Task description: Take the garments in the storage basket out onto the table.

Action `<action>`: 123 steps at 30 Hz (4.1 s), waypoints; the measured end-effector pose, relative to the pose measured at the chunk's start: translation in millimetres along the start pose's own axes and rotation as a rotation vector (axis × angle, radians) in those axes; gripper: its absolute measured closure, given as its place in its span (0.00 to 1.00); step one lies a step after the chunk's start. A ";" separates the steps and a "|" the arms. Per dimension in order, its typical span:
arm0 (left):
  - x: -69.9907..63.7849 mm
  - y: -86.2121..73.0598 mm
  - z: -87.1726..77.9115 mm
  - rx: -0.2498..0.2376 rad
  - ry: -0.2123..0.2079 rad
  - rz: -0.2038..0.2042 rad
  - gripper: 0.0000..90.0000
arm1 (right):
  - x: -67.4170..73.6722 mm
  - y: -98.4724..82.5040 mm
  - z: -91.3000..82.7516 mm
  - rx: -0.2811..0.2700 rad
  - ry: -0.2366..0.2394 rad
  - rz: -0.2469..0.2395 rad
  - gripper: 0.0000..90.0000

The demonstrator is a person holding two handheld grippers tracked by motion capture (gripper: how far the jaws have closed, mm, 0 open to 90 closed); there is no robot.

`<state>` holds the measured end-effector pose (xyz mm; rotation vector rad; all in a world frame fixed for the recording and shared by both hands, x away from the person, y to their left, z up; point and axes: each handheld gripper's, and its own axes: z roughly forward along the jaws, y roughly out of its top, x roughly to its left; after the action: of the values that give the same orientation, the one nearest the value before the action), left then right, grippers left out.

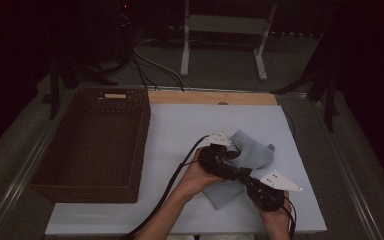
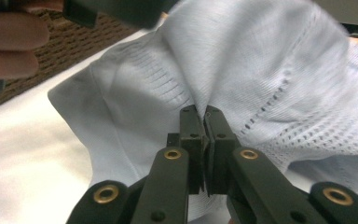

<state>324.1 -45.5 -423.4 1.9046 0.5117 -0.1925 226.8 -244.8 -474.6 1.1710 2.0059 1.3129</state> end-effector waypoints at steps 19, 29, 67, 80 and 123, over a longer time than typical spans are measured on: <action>9.5 -8.7 -32.6 -0.047 0.134 0.004 0.11 | -24.0 -3.5 -25.0 0.029 -0.059 0.033 0.98; 11.9 -22.4 -52.6 -0.053 0.221 0.030 0.04 | -39.7 -5.6 -34.0 0.051 -0.103 0.054 0.98; 4.3 -69.3 -98.0 -0.099 0.294 0.049 0.04 | -34.4 4.0 -23.9 0.059 -0.143 0.082 0.25; 3.4 -69.8 -105.2 -0.110 0.321 0.050 0.04 | 2.3 23.2 0.3 0.066 -0.021 0.016 0.18; 5.7 -71.9 -111.7 -0.112 0.349 0.039 0.04 | 22.0 16.6 77.6 0.301 -0.006 -0.063 0.20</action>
<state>285.9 80.3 -443.2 1.8439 0.7028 0.1952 280.2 -184.4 -491.7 1.2270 2.2732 0.9992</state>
